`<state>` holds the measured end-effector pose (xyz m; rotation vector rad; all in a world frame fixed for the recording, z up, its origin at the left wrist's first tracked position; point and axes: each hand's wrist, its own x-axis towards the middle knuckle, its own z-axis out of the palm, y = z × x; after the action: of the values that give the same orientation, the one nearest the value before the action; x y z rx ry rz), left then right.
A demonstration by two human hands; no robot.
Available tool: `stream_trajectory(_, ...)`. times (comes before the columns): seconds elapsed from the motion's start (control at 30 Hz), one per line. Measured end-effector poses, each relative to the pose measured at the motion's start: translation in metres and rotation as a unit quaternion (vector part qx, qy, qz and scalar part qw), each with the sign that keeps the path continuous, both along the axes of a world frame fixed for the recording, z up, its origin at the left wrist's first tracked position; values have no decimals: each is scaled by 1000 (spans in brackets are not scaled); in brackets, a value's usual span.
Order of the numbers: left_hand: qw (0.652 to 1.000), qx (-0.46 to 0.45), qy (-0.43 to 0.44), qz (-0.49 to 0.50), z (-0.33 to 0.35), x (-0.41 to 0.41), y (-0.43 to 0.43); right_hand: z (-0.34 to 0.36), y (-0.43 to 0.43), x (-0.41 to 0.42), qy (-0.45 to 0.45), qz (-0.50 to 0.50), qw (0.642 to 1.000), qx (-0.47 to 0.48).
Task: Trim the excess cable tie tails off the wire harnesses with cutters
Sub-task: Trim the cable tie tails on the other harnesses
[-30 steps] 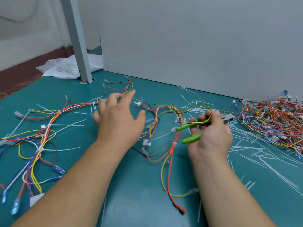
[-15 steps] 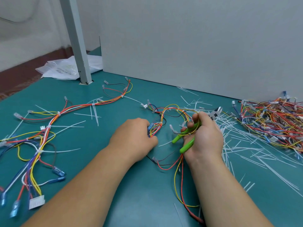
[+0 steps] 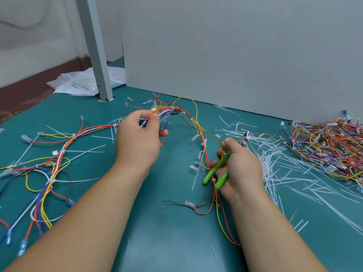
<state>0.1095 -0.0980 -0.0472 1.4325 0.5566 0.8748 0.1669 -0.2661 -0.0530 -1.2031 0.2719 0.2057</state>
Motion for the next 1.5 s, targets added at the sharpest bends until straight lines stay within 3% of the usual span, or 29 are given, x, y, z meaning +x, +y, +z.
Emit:
stream_trajectory(0.1, 999, 9, -38, -17, 0, 0, -3, -1, 2, -3, 13, 55, 998, 7)
stream_trajectory(0.23, 990, 92, -36, -102, -1, -2, -13, 2, 8, -12, 30, 153, 987, 39)
stream_trajectory(0.37, 950, 208, -8, -234, -5, -5, -27, 6, 12, -17, 30, 263, 954, 144)
stream_trajectory(0.5, 895, 305, 38, -322, -11, -9, -32, 13, 6, -14, 67, 245, 945, 204)
stream_trajectory(0.63, 883, 329, 56, -329, -13, -11, -34, 14, 4, -9, 43, 144, 967, 208)
stream_trajectory(0.73, 911, 288, 40, -292, -11, -12, -32, 11, 3, -5, 20, 113, 967, 229)
stream_trajectory(0.83, 938, 181, 18, -295, -7, -11, -31, 11, 0, -1, -5, 97, 960, 262)
stream_trajectory(1.0, 977, 135, 44, -160, -8, -2, -24, 14, -8, 2, -20, 145, 924, 352)
stream_trajectory(1.1, 975, 119, 112, -151, -16, 3, -15, 16, -12, -3, 34, 238, 879, 411)
stream_trajectory(1.2, 968, 107, 119, -194, -19, 5, -13, 16, -16, -10, 99, 343, 811, 464)
stream_trajectory(1.5, 955, 65, -14, -289, -12, 4, -20, 21, -23, -21, 112, 472, 791, 373)
